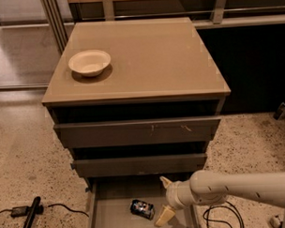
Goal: Pick pepsi can from bottom drawer and place on counter
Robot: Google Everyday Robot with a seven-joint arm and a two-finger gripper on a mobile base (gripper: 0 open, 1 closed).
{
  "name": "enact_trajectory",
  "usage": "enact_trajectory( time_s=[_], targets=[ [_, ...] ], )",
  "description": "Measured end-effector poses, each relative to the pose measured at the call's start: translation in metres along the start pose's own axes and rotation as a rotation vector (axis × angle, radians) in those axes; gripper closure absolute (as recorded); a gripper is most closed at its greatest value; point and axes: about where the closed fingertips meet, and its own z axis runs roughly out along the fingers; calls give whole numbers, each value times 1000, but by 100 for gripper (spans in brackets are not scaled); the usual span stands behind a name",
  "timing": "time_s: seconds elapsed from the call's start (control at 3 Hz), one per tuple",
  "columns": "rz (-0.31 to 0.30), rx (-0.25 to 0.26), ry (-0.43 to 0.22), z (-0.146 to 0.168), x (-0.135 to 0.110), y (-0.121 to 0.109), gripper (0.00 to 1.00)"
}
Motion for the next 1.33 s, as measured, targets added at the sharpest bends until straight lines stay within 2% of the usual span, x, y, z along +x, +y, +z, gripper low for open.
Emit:
enact_trajectory(
  time_s=[0.33, 1.0, 1.33],
  targets=[
    [0, 0, 0, 0, 0, 0, 0],
    [11, -75, -38, 72, 2, 2, 0],
    [30, -78, -49, 99, 11, 5, 0]
  ],
)
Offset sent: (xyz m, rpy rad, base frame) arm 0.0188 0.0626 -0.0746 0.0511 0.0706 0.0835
